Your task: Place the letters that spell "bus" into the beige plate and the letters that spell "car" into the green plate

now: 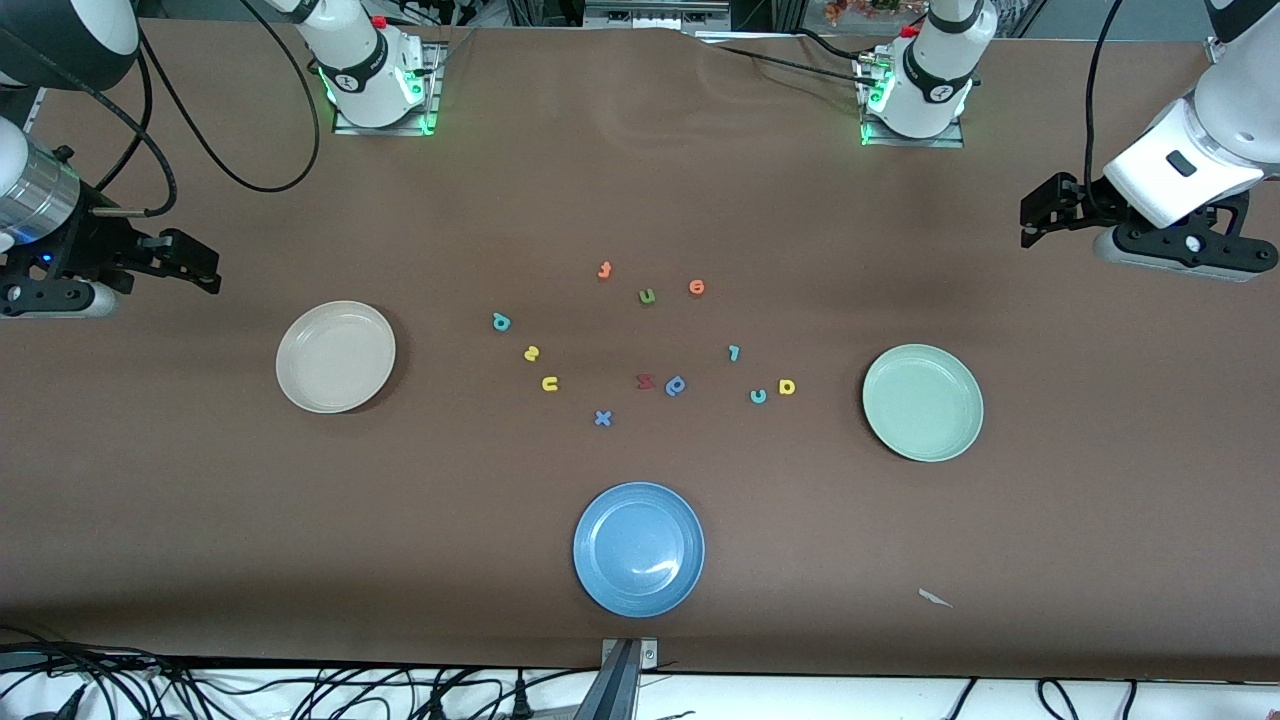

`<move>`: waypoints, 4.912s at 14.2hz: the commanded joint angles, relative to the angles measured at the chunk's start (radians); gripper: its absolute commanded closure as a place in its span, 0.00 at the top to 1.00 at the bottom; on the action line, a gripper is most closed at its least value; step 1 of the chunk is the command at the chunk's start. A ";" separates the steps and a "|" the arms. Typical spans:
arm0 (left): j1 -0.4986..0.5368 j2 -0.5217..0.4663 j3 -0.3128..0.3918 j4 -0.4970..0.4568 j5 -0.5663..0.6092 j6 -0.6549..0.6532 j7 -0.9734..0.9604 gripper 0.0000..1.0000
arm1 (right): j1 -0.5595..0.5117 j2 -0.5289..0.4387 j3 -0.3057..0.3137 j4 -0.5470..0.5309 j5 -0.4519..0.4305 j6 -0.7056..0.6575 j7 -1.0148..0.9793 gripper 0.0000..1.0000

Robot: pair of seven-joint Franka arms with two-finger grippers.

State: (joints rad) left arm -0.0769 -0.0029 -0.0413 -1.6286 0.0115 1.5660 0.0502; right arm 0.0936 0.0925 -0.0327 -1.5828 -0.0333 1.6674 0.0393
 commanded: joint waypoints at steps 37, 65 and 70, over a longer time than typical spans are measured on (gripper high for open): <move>-0.090 0.369 -0.084 0.010 -0.033 0.231 0.017 1.00 | 0.284 0.056 0.025 -0.262 0.021 0.300 0.408 1.00; -0.175 0.658 -0.135 -0.231 -0.018 0.916 -0.032 0.34 | 0.393 0.357 0.080 -0.661 -0.027 1.072 0.850 0.90; -0.161 0.578 -0.129 -0.217 -0.018 0.797 -0.026 0.15 | 0.393 0.354 0.082 -0.658 -0.027 1.069 0.863 0.77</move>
State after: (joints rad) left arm -0.2424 0.6366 -0.1785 -1.8468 -0.0048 2.4532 0.0267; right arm 0.4781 0.4485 0.0501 -2.2393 -0.0419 2.7234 0.8700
